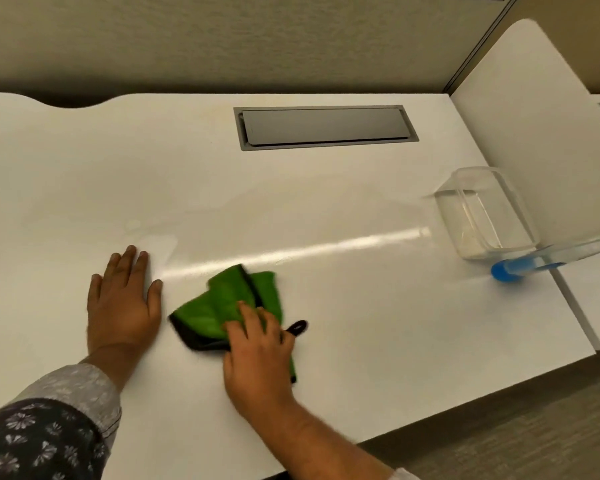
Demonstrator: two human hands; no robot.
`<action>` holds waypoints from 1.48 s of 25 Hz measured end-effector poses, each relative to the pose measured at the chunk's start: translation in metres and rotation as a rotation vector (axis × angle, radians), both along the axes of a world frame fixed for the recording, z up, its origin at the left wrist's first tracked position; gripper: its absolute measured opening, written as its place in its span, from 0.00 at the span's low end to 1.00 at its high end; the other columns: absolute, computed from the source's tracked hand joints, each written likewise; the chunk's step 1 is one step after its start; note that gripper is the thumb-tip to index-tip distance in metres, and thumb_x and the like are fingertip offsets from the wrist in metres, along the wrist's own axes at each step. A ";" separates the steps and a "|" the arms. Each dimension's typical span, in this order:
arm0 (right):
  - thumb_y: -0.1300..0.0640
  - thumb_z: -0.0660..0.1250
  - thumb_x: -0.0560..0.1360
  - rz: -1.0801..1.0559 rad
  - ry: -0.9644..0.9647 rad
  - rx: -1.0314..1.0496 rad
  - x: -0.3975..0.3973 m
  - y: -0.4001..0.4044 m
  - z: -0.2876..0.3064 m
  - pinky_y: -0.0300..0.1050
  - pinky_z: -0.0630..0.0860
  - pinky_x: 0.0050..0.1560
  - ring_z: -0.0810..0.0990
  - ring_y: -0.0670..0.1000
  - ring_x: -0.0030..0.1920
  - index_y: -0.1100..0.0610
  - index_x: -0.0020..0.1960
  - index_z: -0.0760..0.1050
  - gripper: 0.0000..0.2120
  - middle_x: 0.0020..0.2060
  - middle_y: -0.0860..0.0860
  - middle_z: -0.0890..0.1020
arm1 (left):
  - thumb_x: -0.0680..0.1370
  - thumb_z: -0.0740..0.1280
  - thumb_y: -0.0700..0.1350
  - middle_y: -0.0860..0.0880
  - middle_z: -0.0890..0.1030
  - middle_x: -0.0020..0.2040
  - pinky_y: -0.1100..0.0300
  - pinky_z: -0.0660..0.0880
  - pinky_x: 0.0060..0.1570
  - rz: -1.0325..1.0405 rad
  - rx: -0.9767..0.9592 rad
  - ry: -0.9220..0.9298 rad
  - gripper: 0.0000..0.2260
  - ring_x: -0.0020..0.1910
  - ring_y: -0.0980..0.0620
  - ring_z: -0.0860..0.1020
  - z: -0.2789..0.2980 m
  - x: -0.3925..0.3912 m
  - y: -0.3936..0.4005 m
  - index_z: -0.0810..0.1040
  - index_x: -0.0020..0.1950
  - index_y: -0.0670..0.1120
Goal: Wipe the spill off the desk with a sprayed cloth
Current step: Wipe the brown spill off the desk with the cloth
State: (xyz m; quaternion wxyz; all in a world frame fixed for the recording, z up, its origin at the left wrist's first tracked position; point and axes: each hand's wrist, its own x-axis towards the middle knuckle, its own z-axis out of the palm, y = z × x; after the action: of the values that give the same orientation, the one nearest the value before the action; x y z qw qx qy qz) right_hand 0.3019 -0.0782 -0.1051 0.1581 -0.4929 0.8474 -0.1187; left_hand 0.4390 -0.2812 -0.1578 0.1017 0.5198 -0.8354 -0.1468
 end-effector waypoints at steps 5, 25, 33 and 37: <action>0.66 0.59 0.81 -0.474 -1.110 -0.301 -0.035 -0.013 0.049 0.44 0.83 0.57 0.85 0.51 0.54 0.48 0.59 0.83 0.19 0.55 0.49 0.88 | 0.83 0.53 0.56 0.46 0.63 0.86 0.44 0.51 0.83 -0.009 0.018 -0.024 0.30 0.85 0.43 0.58 0.008 0.000 0.004 0.64 0.84 0.47; 0.70 0.65 0.69 -0.583 -1.888 -0.456 -0.104 0.029 0.067 0.71 0.73 0.71 0.80 0.69 0.66 0.58 0.74 0.76 0.33 0.69 0.65 0.81 | 0.87 0.64 0.51 0.48 0.88 0.61 0.42 0.78 0.69 0.164 0.777 0.868 0.13 0.65 0.46 0.84 0.070 -0.062 0.109 0.85 0.64 0.49; 0.59 0.68 0.78 -0.650 -1.505 -0.414 -0.140 0.062 0.099 0.56 0.85 0.55 0.87 0.61 0.59 0.57 0.65 0.82 0.17 0.60 0.60 0.87 | 0.77 0.74 0.41 0.44 0.83 0.70 0.43 0.84 0.53 0.056 1.265 1.154 0.30 0.67 0.41 0.83 0.112 -0.103 0.141 0.73 0.78 0.55; 0.66 0.68 0.79 -0.565 -1.249 -0.472 -0.176 0.097 0.114 0.48 0.84 0.52 0.86 0.60 0.61 0.56 0.64 0.81 0.15 0.59 0.58 0.88 | 0.80 0.74 0.37 0.53 0.87 0.62 0.47 0.87 0.44 -0.050 1.111 0.974 0.38 0.58 0.49 0.88 0.134 -0.126 0.145 0.65 0.77 0.73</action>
State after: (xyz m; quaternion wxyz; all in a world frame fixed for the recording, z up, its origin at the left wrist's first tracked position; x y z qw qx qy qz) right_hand 0.1258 0.0188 0.0086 0.4651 -0.1166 0.6458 -0.5942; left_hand 0.3127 -0.1363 -0.0235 0.1793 0.3515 -0.5100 -0.7643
